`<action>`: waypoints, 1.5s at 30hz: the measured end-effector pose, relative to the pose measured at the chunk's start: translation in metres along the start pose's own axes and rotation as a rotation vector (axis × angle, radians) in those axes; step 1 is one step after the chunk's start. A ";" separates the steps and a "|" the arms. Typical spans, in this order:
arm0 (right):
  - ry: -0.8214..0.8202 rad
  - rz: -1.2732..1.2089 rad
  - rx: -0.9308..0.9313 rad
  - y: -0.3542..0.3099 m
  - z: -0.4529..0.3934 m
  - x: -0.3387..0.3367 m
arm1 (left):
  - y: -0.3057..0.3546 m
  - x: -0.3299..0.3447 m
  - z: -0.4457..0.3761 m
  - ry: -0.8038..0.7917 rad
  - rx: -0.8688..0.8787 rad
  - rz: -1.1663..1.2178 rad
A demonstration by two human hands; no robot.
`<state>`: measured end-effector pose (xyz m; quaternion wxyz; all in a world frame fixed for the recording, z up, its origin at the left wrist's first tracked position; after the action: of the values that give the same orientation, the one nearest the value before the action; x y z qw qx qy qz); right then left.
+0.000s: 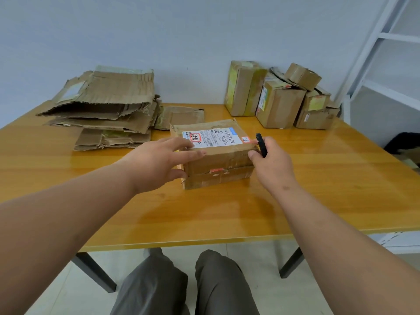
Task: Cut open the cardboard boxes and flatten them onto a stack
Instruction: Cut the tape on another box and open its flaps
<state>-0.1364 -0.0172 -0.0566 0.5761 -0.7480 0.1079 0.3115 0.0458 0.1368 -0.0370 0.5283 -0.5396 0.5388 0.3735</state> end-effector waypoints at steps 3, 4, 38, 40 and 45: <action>0.009 -0.007 0.059 0.003 -0.001 0.000 | 0.001 -0.001 -0.004 0.013 -0.014 0.036; 0.015 0.017 0.066 0.003 0.000 0.000 | 0.001 0.000 -0.004 0.021 -0.024 0.038; -0.306 -0.384 0.534 -0.010 0.017 0.009 | 0.019 -0.007 -0.023 0.021 -0.271 -0.204; -0.303 -0.405 0.568 -0.008 0.016 0.011 | 0.020 -0.008 -0.022 0.030 -0.267 -0.200; -0.342 -0.597 0.698 -0.004 0.019 0.015 | 0.019 -0.006 -0.023 0.009 -0.269 -0.181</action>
<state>-0.1294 0.0045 -0.0650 0.8660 -0.4466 -0.1095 0.1965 0.0230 0.1186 -0.0301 0.4805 -0.6534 0.4354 0.3907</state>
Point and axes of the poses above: each hand's wrist, its own z-axis away from the middle knuckle, its own x-axis out of the palm, y = z × x, the point moved 6 cm from there along -z, towards the middle knuckle, and after that the axes turned 8 degrees about x, right-handed, at the moved point
